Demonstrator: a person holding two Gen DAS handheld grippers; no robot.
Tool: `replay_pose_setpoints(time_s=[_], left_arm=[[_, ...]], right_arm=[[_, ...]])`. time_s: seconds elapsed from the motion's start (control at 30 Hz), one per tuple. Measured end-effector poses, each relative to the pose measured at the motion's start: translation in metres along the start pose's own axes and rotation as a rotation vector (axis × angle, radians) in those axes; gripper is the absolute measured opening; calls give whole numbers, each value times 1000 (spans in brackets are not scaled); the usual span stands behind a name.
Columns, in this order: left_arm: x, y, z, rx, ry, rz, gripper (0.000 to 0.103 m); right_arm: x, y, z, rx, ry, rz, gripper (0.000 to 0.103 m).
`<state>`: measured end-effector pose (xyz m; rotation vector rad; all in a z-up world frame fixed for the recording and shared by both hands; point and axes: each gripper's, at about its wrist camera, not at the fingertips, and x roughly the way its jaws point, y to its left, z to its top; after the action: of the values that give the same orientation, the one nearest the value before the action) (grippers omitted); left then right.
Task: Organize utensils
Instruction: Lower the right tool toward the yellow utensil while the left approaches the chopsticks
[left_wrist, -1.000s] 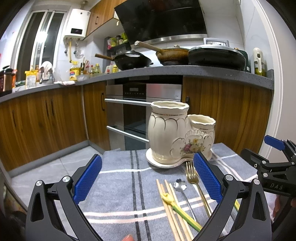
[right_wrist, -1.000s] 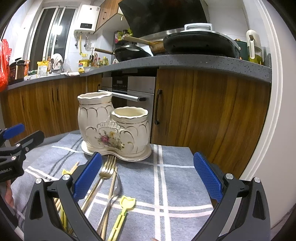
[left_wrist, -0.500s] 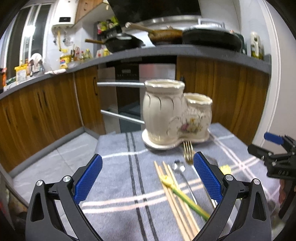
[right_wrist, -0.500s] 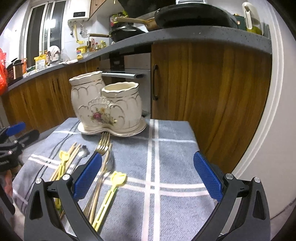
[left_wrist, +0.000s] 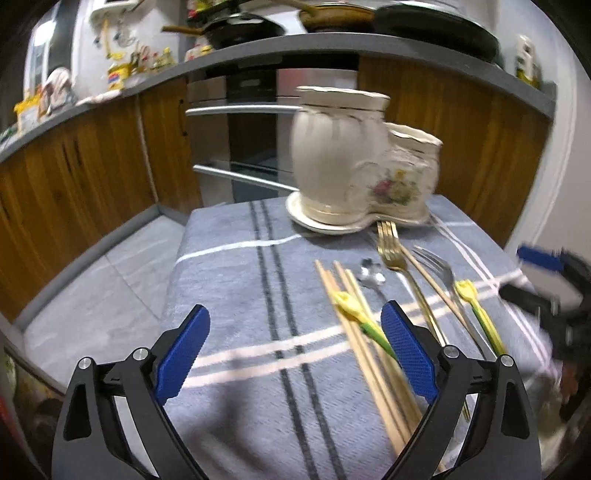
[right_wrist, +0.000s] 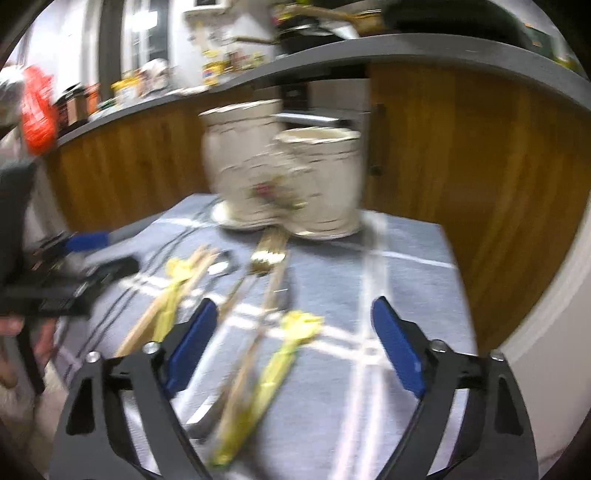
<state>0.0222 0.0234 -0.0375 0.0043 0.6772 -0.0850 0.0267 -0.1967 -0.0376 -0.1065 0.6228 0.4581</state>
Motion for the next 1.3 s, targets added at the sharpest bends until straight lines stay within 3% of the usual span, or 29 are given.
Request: replay_pose_setpoints(time_s=[0.17,0.27,0.37,0.53,0.8,0.87,0.9,0.93,1.07,1.3], left_arm=[[-2,14,4,-41,-11,-5,93],[1,19,5,-48,-14,-8,85],[2,29,7,-88,-12,-33,78],[3,37,8,-114,-14,-46,71],[4,35,7,-106,-11,-55,68],[5,34,7,-104,-11,-53,68],[5,34,7,-103,-11,-52,68],[5,34,7,-104,-10,-53,68],[6,30,5,-81,4,-64,66],[16,-5,-4,14,107,-136,43]], right_arm=[[13,28,-2,-47,67,114,65],[18,41,-2,-46,104,160,53],[23,58,0,-84,133,192,49],[43,73,9,-102,191,207,28],[65,85,14,-128,251,193,28],[66,85,13,-126,244,198,26],[67,84,13,-118,245,208,15],[66,81,13,-102,242,220,11],[58,63,14,-57,197,220,10],[33,17,22,35,86,161,10]])
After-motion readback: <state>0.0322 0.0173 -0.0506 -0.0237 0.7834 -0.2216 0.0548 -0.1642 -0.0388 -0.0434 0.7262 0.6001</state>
